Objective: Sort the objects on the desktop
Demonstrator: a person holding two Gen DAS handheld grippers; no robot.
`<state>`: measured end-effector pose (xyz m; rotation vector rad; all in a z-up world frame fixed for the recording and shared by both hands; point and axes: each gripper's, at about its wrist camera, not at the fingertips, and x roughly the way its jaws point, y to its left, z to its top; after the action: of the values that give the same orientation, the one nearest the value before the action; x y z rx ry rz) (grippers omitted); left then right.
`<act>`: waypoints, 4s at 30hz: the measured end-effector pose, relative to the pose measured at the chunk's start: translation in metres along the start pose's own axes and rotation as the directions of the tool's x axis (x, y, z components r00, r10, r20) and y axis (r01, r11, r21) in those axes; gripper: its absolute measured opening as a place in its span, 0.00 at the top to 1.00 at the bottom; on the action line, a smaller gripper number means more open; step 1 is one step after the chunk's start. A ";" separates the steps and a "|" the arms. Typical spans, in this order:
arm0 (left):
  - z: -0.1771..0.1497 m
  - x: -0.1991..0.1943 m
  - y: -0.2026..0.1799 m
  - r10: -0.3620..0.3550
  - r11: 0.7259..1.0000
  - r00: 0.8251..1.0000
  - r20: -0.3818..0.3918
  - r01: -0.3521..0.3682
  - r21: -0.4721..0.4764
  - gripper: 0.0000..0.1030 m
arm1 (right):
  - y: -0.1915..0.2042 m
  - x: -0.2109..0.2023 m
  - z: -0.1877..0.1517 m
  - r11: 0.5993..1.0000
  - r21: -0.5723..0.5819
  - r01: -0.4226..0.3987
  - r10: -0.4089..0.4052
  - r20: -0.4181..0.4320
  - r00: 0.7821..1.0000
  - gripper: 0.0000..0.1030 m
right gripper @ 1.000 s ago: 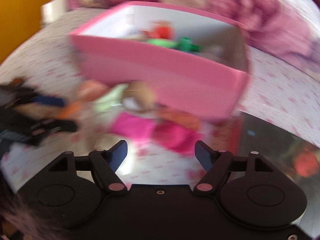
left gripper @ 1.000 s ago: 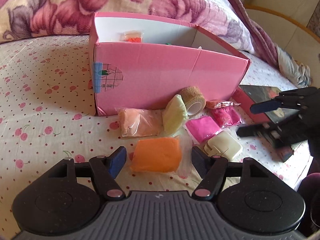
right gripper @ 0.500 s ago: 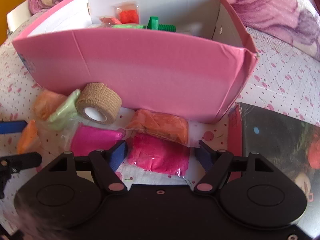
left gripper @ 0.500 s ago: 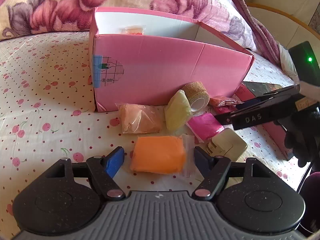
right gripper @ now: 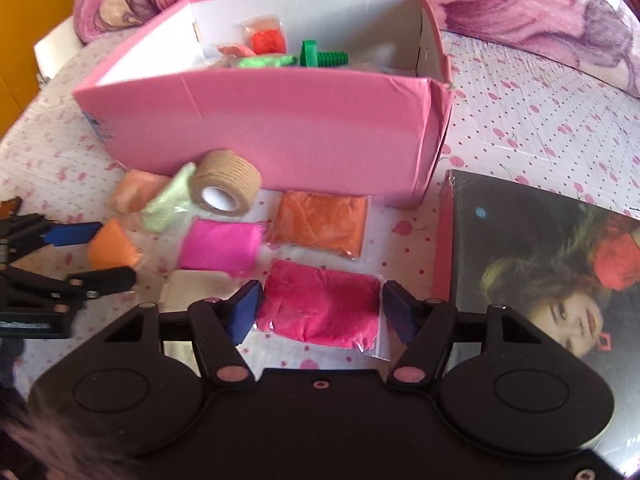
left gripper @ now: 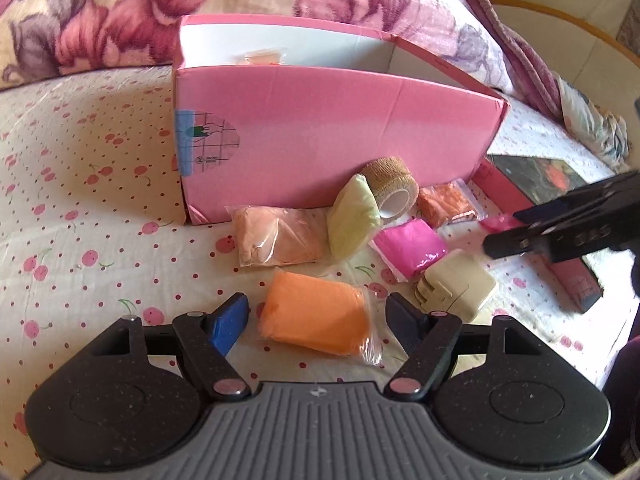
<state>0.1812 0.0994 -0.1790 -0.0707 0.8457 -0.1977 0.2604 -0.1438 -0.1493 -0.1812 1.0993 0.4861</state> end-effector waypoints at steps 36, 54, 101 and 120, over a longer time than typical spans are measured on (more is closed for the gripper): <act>0.004 -0.004 0.013 -0.034 0.992 0.999 0.036 0.038 -0.123 0.43 | 0.033 -0.025 0.134 0.990 -0.072 -0.124 0.137 0.214 0.967 0.36; 0.004 -0.002 0.011 -0.056 0.991 0.998 0.033 0.059 -0.124 0.43 | 0.022 0.059 0.163 0.996 -0.079 -0.040 0.043 0.026 0.999 0.36; 0.010 -0.053 0.021 0.012 0.995 0.987 0.162 0.005 -0.103 0.43 | 0.033 -0.023 0.021 0.999 -0.020 -0.045 0.047 0.123 0.991 0.20; 0.072 -0.099 0.014 0.032 0.986 0.939 0.342 0.026 -0.164 0.43 | 0.036 0.003 -0.003 0.994 0.023 -0.109 0.106 0.119 0.987 0.20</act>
<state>0.1731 0.1321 -0.0607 -0.2540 0.5105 -0.1063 0.2428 -0.1119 -0.1501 -0.0668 1.0032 0.5700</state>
